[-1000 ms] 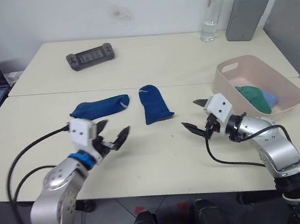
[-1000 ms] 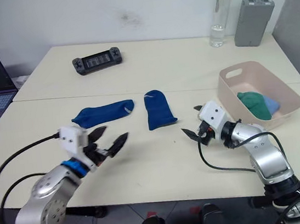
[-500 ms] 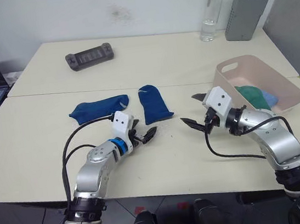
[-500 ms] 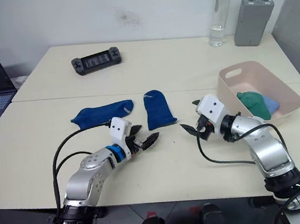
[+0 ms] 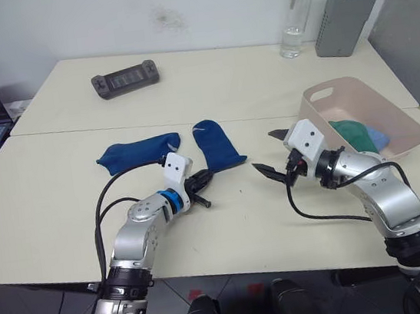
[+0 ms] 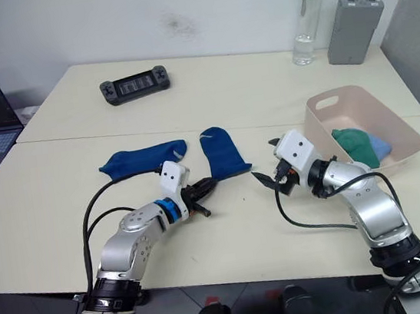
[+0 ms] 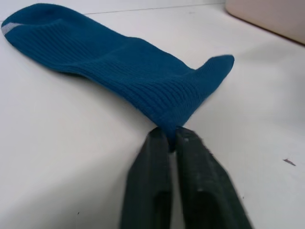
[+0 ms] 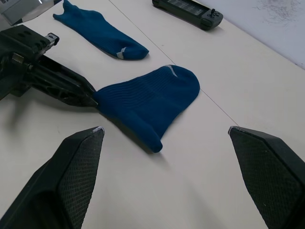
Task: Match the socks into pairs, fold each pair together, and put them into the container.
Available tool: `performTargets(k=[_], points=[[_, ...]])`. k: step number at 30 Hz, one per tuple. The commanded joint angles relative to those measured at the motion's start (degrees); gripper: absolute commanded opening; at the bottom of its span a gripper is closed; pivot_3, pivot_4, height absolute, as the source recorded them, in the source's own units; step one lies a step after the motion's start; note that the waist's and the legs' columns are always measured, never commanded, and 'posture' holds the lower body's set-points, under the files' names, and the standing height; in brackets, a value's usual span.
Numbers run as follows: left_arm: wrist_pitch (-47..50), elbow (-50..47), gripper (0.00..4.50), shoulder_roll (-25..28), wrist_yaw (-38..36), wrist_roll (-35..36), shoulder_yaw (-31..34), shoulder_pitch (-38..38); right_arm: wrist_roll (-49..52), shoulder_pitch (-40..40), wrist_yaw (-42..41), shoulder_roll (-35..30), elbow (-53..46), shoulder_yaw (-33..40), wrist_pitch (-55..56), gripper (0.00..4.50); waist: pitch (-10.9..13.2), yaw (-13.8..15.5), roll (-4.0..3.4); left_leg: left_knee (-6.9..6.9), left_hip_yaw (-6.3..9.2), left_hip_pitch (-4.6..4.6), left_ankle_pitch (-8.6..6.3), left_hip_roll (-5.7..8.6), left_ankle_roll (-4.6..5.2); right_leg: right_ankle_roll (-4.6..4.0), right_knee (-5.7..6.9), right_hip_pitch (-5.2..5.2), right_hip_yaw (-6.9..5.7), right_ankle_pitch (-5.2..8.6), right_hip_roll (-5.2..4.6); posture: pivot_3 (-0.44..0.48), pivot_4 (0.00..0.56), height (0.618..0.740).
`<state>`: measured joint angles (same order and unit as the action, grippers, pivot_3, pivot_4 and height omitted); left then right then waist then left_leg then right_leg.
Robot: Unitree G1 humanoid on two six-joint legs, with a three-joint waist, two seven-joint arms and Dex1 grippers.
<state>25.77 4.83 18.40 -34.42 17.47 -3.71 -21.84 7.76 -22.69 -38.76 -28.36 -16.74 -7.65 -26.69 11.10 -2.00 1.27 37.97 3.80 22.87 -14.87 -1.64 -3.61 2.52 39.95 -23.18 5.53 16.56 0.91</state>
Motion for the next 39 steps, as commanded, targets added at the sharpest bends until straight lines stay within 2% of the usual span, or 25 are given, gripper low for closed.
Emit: performTargets(k=[1, 3, 4, 6, 9, 11, 14, 18, 23, 26, 29, 33, 36, 39], points=[[1.37, -3.61, 0.03, -0.68, -0.99, 3.62, 2.76, -0.98, 0.22, -1.0, -0.02, -0.32, -1.59, 0.54, 0.95, 4.5, 0.0, -0.01, 0.0, 0.0, 0.0, 0.0, 0.0, 0.0, 0.0, 0.0, 0.0, 0.0, 0.0, 0.0, 0.0, 0.0, 0.15, 0.74], [3.43, -5.5, 0.03, -0.46, -1.47, 5.55, 3.69, -0.55, 0.23, -0.94, -0.08, -0.43, -1.46, 0.54, 1.11, 4.5, 0.0, -0.03, 0.0, 0.0, 0.0, 0.0, 0.0, -0.01, 0.0, 0.0, 0.0, 0.0, 0.0, 0.0, 0.0, 0.0, 0.15, 0.74], [6.52, -7.38, 0.03, -0.63, -2.12, 8.84, 4.92, -0.18, 0.22, -0.93, -0.16, -0.56, -1.41, 0.55, 1.15, 4.5, 0.0, -0.03, 0.0, 0.0, 0.01, 0.0, 0.0, -0.01, 0.0, 0.0, 0.0, 0.0, 0.0, 0.0, 0.0, 0.0, 0.15, 0.74], [14.33, -11.75, 0.03, -0.95, -2.88, 16.89, 7.68, 0.42, 0.24, -0.87, -0.36, -0.85, -1.34, 0.59, 1.23, 4.5, 0.0, -0.04, 0.0, 0.0, 0.01, 0.01, 0.0, -0.01, 0.0, 0.0, 0.0, 0.0, -0.01, 0.0, 0.0, 0.0, 0.15, 0.74], [27.67, -19.27, 0.03, -0.99, -2.95, 32.91, 11.62, 1.57, 0.29, -0.56, -0.68, -1.51, -1.03, 0.89, 1.66, 4.5, 0.0, -0.08, 0.0, 0.0, 0.02, 0.02, 0.0, -0.01, 0.0, 0.01, 0.0, 0.0, -0.01, 0.01, -0.01, 0.0, 0.15, 0.74], [32.84, -21.01, 0.03, -0.73, -1.17, 38.53, 13.29, 2.14, 0.38, -0.57, -0.87, -2.07, -0.57, 1.5, 2.06, 4.5, 0.0, -0.14, 0.0, 0.0, 0.05, 0.02, 0.0, -0.02, 0.0, 0.01, 0.0, 0.0, -0.03, 0.01, -0.01, 0.0, 0.15, 0.74], [34.59, -22.57, 0.03, 2.27, -1.71, 38.01, 11.27, 4.17, 0.77, -0.63, -1.24, -2.77, -0.34, 2.19, 2.33, 4.5, 0.0, -0.39, 0.0, 0.0, 0.05, -0.01, 0.0, -0.01, 0.0, 0.01, 0.0, 0.02, -0.02, 0.01, 0.0, 0.0, 0.15, 0.74], [30.29, -23.6, 0.03, 7.08, -3.71, 29.72, 3.56, 7.99, 1.93, 0.56, -5.6, -6.96, -1.45, 2.75, 2.34, 4.5, 0.0, -0.75, 0.0, -0.01, 0.04, -0.03, 0.0, 0.0, -0.01, 0.01, 0.01, 0.02, 0.0, 0.01, 0.01, 0.0, 0.15, 0.74], [27.41, -24.8, 0.03, 8.24, -6.17, 26.19, -2.16, 9.04, 3.28, 3.41, -11.46, -12.38, -2.88, 3.18, 3.39, 4.5, 0.0, -0.35, 0.0, -0.01, 0.03, 0.0, 0.0, 0.01, 0.0, 0.0, -0.04, 0.02, 0.0, 0.01, 0.0, 0.0, 0.15, 0.74], [22.26, -25.04, 0.03, 9.58, -9.86, 22.02, -6.4, 9.82, 3.37, 4.12, -12.82, -13.77, -2.27, 3.28, 4.58, 4.5, 0.0, -0.44, 0.0, -0.01, 0.0, -0.01, 0.0, 0.01, 0.0, 0.01, -0.05, 0.02, 0.03, 0.02, 0.0, 0.0, 0.15, 0.74], [21.62, -25.83, 0.65, 11.06, -12.32, 21.79, -7.36, 10.67, 3.16, 4.21, -13.0, -13.88, -1.91, 2.99, 5.24, 4.5, 0.0, -0.82, 0.0, -0.02, -0.04, -0.04, 0.0, -0.02, 0.0, 0.0, -0.04, 0.02, 0.05, 0.02, 0.02, 0.0, 0.15, 0.74], [21.88, -27.25, 1.93, 16.4, -15.08, 21.61, -5.35, 11.62, 3.26, 4.89, -13.75, -14.08, -2.06, 2.54, 5.82, 4.5, 0.01, -1.05, 0.0, -0.02, -0.02, -0.03, 0.0, -0.03, 0.0, 0.0, -0.04, 0.0, 0.05, 0.03, 0.03, 0.0, 0.15, 0.74], [16.92, -25.07, 2.91, 20.33, -16.42, 19.23, -1.1, 10.56, 3.32, 6.29, -15.73, -15.24, -2.82, 2.14, 6.67, 4.5, 0.01, -1.04, 0.0, -0.02, -0.03, -0.02, 0.0, -0.02, 0.0, 0.01, -0.05, 0.0, 0.04, 0.03, 0.02, 0.0, 0.15, 0.74], [12.3, -19.96, 3.84, 19.56, -14.82, 17.66, 3.38, 7.33, 3.37, 7.74, -17.74, -16.07, -3.82, 1.47, 7.73, 4.5, 0.02, -0.88, 0.01, -0.01, -0.04, -0.01, 0.0, -0.01, 0.0, 0.01, -0.07, 0.0, 0.04, 0.04, 0.01, 0.0, 0.15, 0.74]])
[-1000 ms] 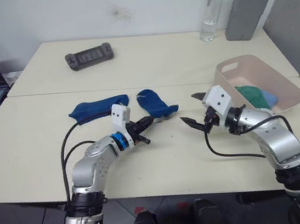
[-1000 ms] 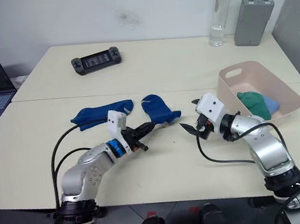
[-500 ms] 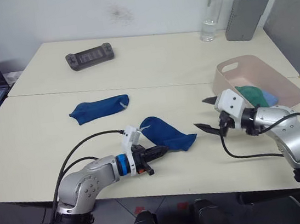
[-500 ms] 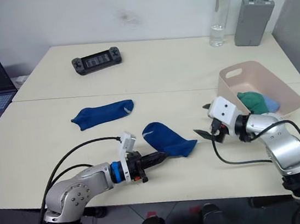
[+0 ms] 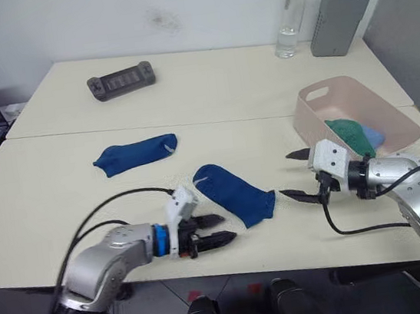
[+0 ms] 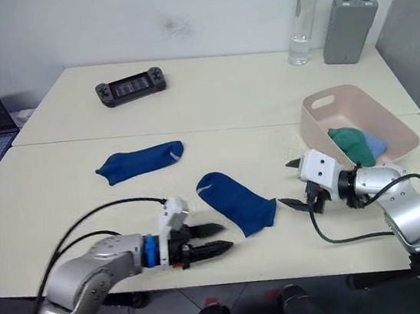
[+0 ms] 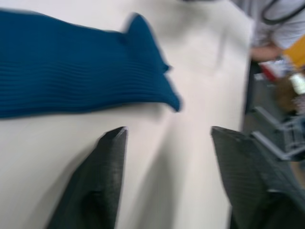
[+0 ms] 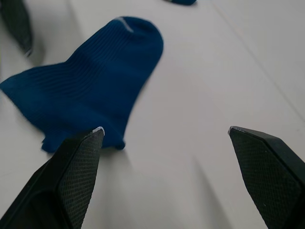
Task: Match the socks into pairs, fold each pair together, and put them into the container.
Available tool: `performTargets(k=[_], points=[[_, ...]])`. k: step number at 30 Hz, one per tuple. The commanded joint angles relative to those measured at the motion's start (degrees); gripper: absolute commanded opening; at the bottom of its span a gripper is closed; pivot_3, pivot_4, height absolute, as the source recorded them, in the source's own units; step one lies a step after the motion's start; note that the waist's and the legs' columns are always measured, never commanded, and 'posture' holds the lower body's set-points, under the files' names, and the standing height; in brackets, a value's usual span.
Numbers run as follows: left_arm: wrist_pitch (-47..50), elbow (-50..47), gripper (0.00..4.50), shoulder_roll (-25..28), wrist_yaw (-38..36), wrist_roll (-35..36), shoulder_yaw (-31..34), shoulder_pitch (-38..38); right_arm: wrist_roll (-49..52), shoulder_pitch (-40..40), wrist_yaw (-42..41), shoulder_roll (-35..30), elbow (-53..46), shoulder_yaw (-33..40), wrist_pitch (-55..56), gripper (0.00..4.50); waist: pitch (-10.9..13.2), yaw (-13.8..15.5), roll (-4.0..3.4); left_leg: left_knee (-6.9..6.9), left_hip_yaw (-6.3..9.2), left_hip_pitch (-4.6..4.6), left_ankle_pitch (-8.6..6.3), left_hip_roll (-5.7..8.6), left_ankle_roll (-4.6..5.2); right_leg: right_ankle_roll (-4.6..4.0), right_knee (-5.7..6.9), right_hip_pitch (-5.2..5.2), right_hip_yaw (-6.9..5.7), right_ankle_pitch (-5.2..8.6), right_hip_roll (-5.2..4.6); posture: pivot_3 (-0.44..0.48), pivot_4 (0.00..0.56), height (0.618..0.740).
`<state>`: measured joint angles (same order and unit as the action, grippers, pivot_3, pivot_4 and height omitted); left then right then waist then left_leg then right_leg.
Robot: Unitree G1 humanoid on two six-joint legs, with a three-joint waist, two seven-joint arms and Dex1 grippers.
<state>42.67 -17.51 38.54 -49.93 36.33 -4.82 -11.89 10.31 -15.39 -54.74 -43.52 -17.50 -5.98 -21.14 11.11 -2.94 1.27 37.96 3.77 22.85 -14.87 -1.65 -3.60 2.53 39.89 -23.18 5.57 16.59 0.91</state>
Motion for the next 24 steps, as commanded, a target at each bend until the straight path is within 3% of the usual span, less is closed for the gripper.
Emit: performTargets(k=[1, 6, 12, 15, 19, 24], points=[[-6.14, 4.44, 3.84, -0.93, 0.82, -2.02, 5.13, -3.92, 0.73, 0.92, -2.18, -1.05, -3.4, -0.63, 2.32, 4.5, 0.0, 0.07, 0.01, 0.0, 0.01, 0.0, 0.0, -0.01, 0.0, 0.0, -0.02, 0.0, -0.02, 0.0, 0.01, 0.0, 0.15, 0.74], [-18.14, 21.12, 3.84, -4.83, 5.68, -14.65, 1.96, -14.05, -0.36, 1.02, -1.66, 0.12, -3.03, -2.42, 3.67, 4.5, 0.0, 0.25, 0.01, 0.01, -0.02, 0.02, 0.0, 0.03, 0.0, 0.01, -0.06, 0.01, 0.0, 0.0, 0.0, 0.0, 0.15, 0.74], [-23.18, 34.91, 3.84, -10.56, 5.35, -21.2, -1.77, -21.07, -0.14, 0.54, -1.39, 0.93, -4.74, -3.58, 2.49, 4.5, 0.01, 0.46, 0.02, 0.01, -0.01, 0.06, -0.01, 0.04, 0.01, 0.01, -0.08, 0.0, -0.01, -0.02, 0.0, 0.0, 0.15, 0.74], [-23.36, 37.8, 3.25, -10.74, 3.49, -23.01, -3.23, -21.1, 0.04, 1.11, -1.2, 0.65, -5.93, -3.55, 1.95, 4.5, 0.01, 0.26, 0.02, -0.03, 0.01, 0.06, -0.01, 0.0, 0.01, -0.02, -0.05, -0.04, -0.03, -0.01, 0.02, 0.0, 0.15, 0.74], [-23.72, 38.91, 2.08, -10.32, 3.09, -24.84, -3.55, -20.68, 0.02, 1.16, -1.09, 0.32, -5.83, -2.96, 1.92, 4.5, 0.0, 0.32, 0.02, -0.02, 0.05, 0.06, -0.01, 0.02, 0.01, -0.03, -0.03, -0.02, -0.06, 0.0, 0.01, 0.0, 0.15, 0.74], [-20.4, 32.16, 0.52, -9.93, 1.8, -22.15, -1.25, -17.01, -0.22, 0.61, -1.52, 0.46, -4.87, -3.89, 2.05, 4.5, 0.0, 0.19, 0.02, 0.0, 0.05, 0.04, 0.0, 0.02, 0.01, -0.02, -0.01, 0.0, -0.06, 0.0, 0.0, 0.0, 0.15, 0.74]])
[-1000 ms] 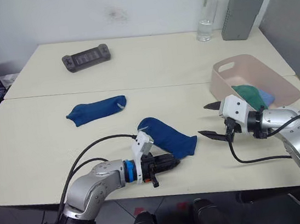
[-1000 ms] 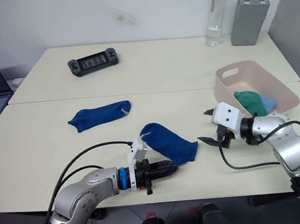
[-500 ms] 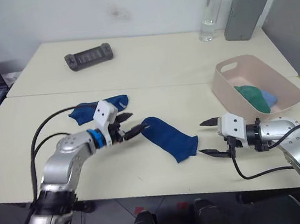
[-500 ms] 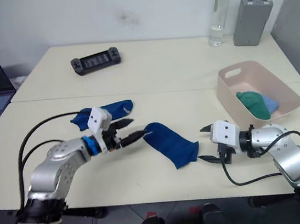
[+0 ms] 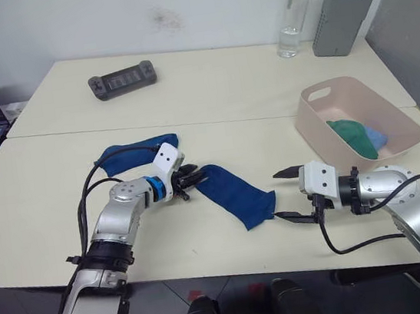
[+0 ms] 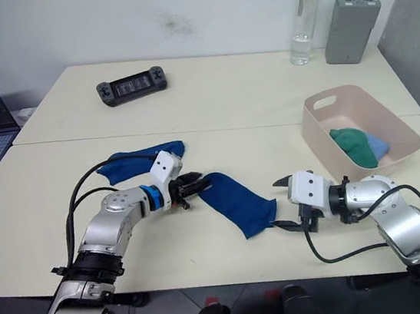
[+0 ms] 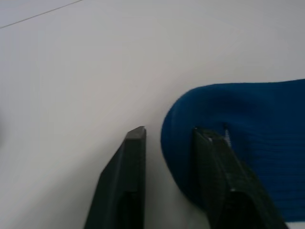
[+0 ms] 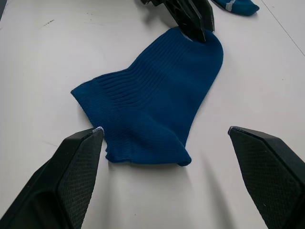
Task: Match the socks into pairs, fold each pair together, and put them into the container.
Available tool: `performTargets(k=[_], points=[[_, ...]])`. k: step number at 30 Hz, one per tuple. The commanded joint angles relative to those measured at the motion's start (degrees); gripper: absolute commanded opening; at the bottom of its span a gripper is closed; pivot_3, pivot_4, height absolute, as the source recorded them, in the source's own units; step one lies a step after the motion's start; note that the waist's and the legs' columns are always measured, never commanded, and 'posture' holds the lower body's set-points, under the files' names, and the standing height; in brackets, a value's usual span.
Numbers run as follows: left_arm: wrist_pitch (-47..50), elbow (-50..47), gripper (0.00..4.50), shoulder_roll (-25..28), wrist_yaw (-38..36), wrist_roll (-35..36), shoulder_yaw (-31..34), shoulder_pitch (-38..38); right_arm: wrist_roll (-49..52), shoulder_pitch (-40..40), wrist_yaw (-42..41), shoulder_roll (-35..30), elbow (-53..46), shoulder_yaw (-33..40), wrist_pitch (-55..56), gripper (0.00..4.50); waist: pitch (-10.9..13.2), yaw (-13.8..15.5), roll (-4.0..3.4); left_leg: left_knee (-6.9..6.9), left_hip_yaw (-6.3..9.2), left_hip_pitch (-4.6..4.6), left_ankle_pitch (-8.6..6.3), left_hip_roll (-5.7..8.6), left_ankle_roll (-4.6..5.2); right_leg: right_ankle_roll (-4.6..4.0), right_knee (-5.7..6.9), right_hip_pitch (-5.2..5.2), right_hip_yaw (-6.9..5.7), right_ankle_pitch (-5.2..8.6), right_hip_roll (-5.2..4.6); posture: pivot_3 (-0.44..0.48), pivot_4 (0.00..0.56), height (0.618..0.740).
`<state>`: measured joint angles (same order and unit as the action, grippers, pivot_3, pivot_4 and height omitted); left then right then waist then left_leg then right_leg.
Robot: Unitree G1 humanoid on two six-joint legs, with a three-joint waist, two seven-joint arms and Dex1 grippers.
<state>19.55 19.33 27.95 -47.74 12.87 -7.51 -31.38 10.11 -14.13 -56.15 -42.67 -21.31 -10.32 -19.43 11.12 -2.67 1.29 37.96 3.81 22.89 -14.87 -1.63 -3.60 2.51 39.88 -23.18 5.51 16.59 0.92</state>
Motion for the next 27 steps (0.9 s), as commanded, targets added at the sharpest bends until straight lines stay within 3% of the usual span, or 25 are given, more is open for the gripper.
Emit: performTargets(k=[1, 2, 12, 17, 22, 25, 27], points=[[3.86, -6.39, 0.21, 0.72, 0.23, 1.83, 2.36, 3.4, -0.15, -0.76, -0.16, -0.39, -0.74, 0.19, 0.1, 4.5, 0.0, -0.13, 0.0, 0.0, 0.0, 0.0, 0.0, -0.01, 0.0, 0.0, 0.0, 0.0, 0.01, 0.0, 0.0, 0.0, 0.15, 0.74], [4.69, -7.61, 0.02, 0.73, 0.66, 2.13, 3.01, 4.03, -0.22, -0.81, -0.17, -0.4, -0.55, 0.05, -0.1, 4.5, 0.0, -0.15, 0.0, 0.0, 0.0, -0.01, 0.0, -0.01, 0.0, 0.0, 0.02, 0.0, 0.01, 0.0, 0.0, 0.0, 0.15, 0.74], [14.4, -33.12, 0.02, 2.91, 8.09, 7.66, 13.27, 21.65, 9.42, -0.61, 3.47, 2.31, -2.99, 2.48, -23.6, 4.5, 0.0, -0.36, 0.0, -0.02, 0.11, -0.01, 0.0, -0.06, -0.01, -0.01, 0.05, 0.0, -0.02, 0.0, -0.01, 0.0, 0.15, 0.74], [17.72, -39.96, 0.02, -0.48, 12.32, 10.51, 14.6, 25.55, 16.2, -2.34, 8.74, 7.63, -4.25, 4.35, -37.68, 4.5, 0.0, 0.01, 0.01, 0.0, 0.09, 0.0, 0.0, -0.02, -0.01, 0.0, 0.02, 0.02, -0.03, 0.01, -0.03, 0.0, 0.15, 0.74], [19.35, -42.02, 0.02, -1.81, 15.35, 11.35, 14.85, 26.06, 18.76, -4.33, 13.58, 11.82, -3.6, 5.24, -44.41, 4.5, -0.01, -0.1, 0.02, 0.0, 0.09, -0.01, 0.01, -0.03, -0.01, 0.0, 0.03, 0.01, -0.02, 0.01, 0.01, 0.0, 0.15, 0.74], [19.77, -42.72, 0.0, -1.5, 15.83, 11.64, 14.49, 26.68, 19.35, -4.82, 15.39, 12.67, -2.95, 5.31, -45.54, 3.9, -0.01, -0.18, 0.02, -0.01, 0.06, 0.0, 0.0, -0.02, -0.01, 0.0, -0.01, 0.01, 0.0, 0.01, 0.0, 0.0, 0.15, 0.74], [19.92, -42.9, 0.0, -1.24, 15.99, 11.83, 14.36, 26.88, 19.89, -5.15, 16.16, 13.14, -2.36, 5.85, -46.07, 3.21, -0.01, -0.24, 0.02, -0.02, 0.05, 0.0, 0.0, -0.02, -0.01, 0.0, -0.01, 0.0, 0.0, 0.01, 0.0, 0.0, 0.15, 0.74]])
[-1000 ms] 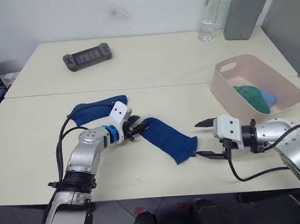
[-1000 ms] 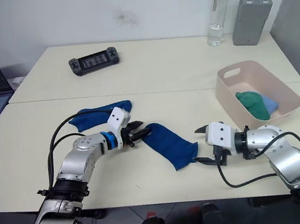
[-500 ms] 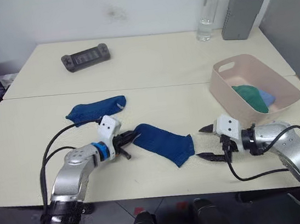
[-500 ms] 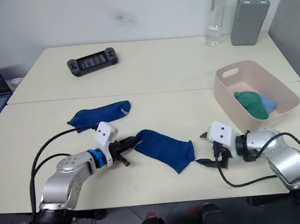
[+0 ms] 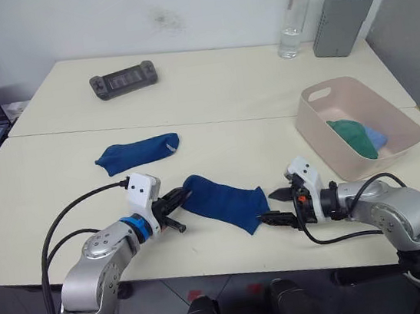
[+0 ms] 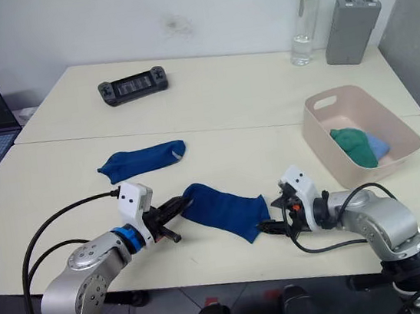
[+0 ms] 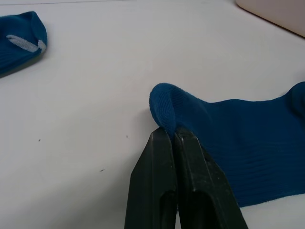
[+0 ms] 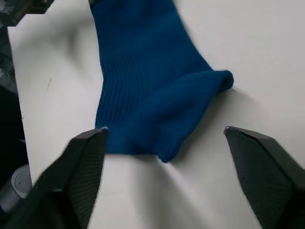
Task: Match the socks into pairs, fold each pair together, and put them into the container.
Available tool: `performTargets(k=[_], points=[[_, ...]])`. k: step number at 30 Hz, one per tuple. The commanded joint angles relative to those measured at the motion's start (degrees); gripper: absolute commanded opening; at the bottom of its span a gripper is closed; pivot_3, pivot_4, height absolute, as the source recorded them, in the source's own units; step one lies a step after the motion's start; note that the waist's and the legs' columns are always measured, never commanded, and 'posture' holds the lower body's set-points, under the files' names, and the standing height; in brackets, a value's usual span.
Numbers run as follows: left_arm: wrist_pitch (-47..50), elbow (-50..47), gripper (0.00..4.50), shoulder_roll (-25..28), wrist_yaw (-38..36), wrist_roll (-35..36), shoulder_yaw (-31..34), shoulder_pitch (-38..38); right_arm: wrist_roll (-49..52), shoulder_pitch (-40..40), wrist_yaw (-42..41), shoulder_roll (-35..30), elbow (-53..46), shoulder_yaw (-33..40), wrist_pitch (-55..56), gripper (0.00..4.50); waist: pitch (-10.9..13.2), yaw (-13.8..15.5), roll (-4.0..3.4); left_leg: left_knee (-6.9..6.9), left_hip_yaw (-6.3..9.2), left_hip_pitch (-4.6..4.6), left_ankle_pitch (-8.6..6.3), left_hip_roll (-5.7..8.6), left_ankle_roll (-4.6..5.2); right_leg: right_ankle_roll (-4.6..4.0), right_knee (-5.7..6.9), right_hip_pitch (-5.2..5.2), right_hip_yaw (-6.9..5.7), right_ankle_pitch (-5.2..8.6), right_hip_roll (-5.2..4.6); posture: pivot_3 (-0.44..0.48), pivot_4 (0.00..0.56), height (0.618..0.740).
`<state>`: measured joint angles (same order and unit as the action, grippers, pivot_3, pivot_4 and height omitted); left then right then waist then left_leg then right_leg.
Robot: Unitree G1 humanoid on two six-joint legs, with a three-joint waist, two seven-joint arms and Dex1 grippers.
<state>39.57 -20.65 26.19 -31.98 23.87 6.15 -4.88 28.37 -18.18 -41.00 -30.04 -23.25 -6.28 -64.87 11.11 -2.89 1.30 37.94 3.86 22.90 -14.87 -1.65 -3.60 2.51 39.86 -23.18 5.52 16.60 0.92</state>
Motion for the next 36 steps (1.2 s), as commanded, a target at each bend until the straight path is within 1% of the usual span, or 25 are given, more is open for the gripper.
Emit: performTargets(k=[1, 6, 8, 9, 10, 14, 17, 20, 23, 28, 29, 31, 32, 33, 35, 36], points=[[-0.03, -2.98, 0.0, 0.64, 0.27, 0.96, 0.78, 0.43, 1.8, -1.26, 1.13, 0.54, -0.21, 1.91, -0.74, 2.87, 0.0, -0.03, 0.0, 0.0, 0.0, 0.0, 0.0, 0.0, 0.0, 0.0, 0.0, 0.0, 0.0, 0.0, 0.0, 0.0, 0.15, 0.74], [0.05, -2.7, 0.0, 1.75, 0.05, 1.64, 1.68, 0.65, 2.91, -1.86, 0.96, 0.12, 0.43, 1.73, -1.01, 1.13, 0.0, -0.13, 0.0, 0.0, -0.01, 0.0, 0.0, -0.01, 0.0, 0.0, 0.0, 0.0, 0.0, 0.0, 0.01, 0.0, 0.15, 0.74], [0.14, -3.15, 0.0, 1.79, 0.27, 2.11, 1.99, 1.27, 3.63, -2.17, 0.89, -0.14, 0.59, 2.27, -1.14, 0.31, 0.0, -0.2, 0.0, 0.0, -0.02, 0.0, 0.0, -0.01, 0.0, 0.01, 0.0, 0.0, 0.01, 0.0, 0.01, 0.0, 0.15, 0.74], [0.26, -3.47, 0.0, 1.51, 0.64, 2.34, 2.11, 1.56, 3.98, -2.38, 0.65, -0.43, 0.78, 2.64, -1.15, 0.06, 0.0, -0.21, 0.0, 0.0, -0.02, -0.01, 0.0, -0.01, 0.0, 0.01, 0.0, 0.0, 0.0, 0.0, 0.01, 0.0, 0.15, 0.74], [0.49, -4.06, 0.0, 0.95, 1.07, 2.87, 2.34, 2.0, 4.31, -2.74, 0.26, -0.94, 1.13, 3.11, -1.2, 0.03, 0.0, -0.23, 0.0, 0.0, -0.02, 0.0, 0.0, -0.01, 0.0, 0.01, 0.0, -0.01, 0.0, 0.0, 0.01, 0.0, 0.15, 0.74], [1.2, -6.8, 0.0, -0.61, 3.58, 4.1, 2.93, 4.33, 4.42, -4.67, -2.07, -4.89, 3.76, 4.05, -0.07, 0.03, 0.0, -0.22, 0.0, 0.01, -0.05, 0.0, 0.0, 0.0, 0.0, 0.01, -0.02, 0.0, 0.03, 0.0, 0.0, 0.0, 0.15, 0.74], [1.01, -8.26, 0.0, -1.95, 5.17, 4.16, 1.93, 6.19, 3.15, -6.23, -3.98, -8.0, 6.34, 2.32, 2.15, 0.03, 0.0, -0.23, 0.0, 0.0, -0.06, 0.0, 0.0, -0.01, 0.01, 0.01, -0.03, 0.0, 0.02, 0.0, 0.0, 0.0, 0.15, 0.74], [-0.41, -6.78, 0.0, -3.37, 6.91, 2.56, 0.63, 6.27, 1.57, -7.34, -4.94, -9.95, 8.98, -0.13, 2.93, 0.03, 0.0, -0.23, 0.0, -0.01, -0.06, -0.01, 0.0, -0.01, 0.01, 0.01, -0.04, 0.0, 0.03, 0.0, 0.01, 0.0, 0.15, 0.74], [-1.09, -5.49, 0.0, -3.78, 7.66, 1.44, 0.12, 6.19, 0.67, -7.49, -5.1, -10.42, 10.09, -1.6, 3.24, 0.03, 0.0, -0.22, 0.0, 0.0, -0.09, 0.01, 0.0, 0.0, 0.01, 0.01, -0.06, 0.0, 0.06, 0.0, 0.0, 0.0, 0.15, 0.74], [-2.26, -5.42, 0.0, -3.13, 6.82, 0.87, -1.07, 7.06, 0.98, -8.03, -4.79, -8.95, 9.94, -0.69, 5.28, 0.03, 0.0, -0.31, 0.0, -0.01, -0.09, 0.0, 0.0, -0.01, 0.01, 0.01, -0.08, -0.01, 0.07, 0.0, 0.01, 0.0, 0.15, 0.74], [-2.8, -5.16, 0.0, -2.8, 6.3, 0.64, -1.29, 7.06, 0.91, -7.96, -5.12, -9.16, 9.68, -0.7, 5.88, 0.22, 0.0, -0.3, 0.0, -0.01, -0.09, 0.0, 0.0, -0.01, 0.01, 0.01, -0.08, -0.01, 0.07, 0.0, 0.01, 0.0, 0.15, 0.74], [-4.24, -4.45, 0.47, -1.84, 5.34, -0.05, -1.28, 6.8, 1.16, -7.77, -5.94, -9.56, 9.27, 0.03, 7.38, 0.61, 0.0, -0.28, 0.0, -0.01, -0.09, 0.01, 0.0, -0.01, 0.0, 0.01, -0.08, -0.01, 0.06, 0.0, 0.01, 0.0, 0.15, 0.74], [-4.37, -4.35, 0.64, -1.54, 4.85, 0.38, -0.73, 6.63, 1.14, -7.68, -6.67, -10.1, 9.08, 0.41, 8.53, 0.89, 0.0, -0.27, 0.0, -0.01, -0.09, 0.01, 0.0, -0.01, 0.01, 0.01, -0.09, -0.01, 0.05, 0.0, 0.01, 0.0, 0.15, 0.74], [-4.37, -4.28, 0.98, -1.06, 4.46, 0.8, -0.06, 6.45, 0.82, -7.61, -7.4, -10.86, 8.98, 0.67, 9.88, 1.3, 0.0, -0.27, 0.0, -0.01, -0.09, 0.01, 0.0, -0.01, 0.01, 0.01, -0.09, -0.01, 0.06, 0.0, 0.01, 0.0, 0.15, 0.74], [-4.78, -3.63, 1.6, 0.87, 3.12, 1.15, 1.86, 6.1, 0.38, -8.0, -8.41, -11.94, 8.99, 1.49, 12.49, 1.97, 0.0, -0.28, 0.0, -0.02, -0.1, 0.02, 0.0, 0.0, 0.01, 0.02, -0.13, -0.01, 0.06, 0.0, 0.0, 0.0, 0.15, 0.74], [-5.16, -3.25, 2.0, 2.43, 1.88, 1.27, 2.88, 6.04, -0.38, -8.05, -9.51, -13.0, 8.84, 1.33, 14.65, 2.37, 0.0, -0.28, 0.0, -0.02, -0.1, 0.02, 0.0, -0.01, 0.01, 0.02, -0.14, -0.01, 0.05, 0.0, 0.01, 0.0, 0.15, 0.74]])
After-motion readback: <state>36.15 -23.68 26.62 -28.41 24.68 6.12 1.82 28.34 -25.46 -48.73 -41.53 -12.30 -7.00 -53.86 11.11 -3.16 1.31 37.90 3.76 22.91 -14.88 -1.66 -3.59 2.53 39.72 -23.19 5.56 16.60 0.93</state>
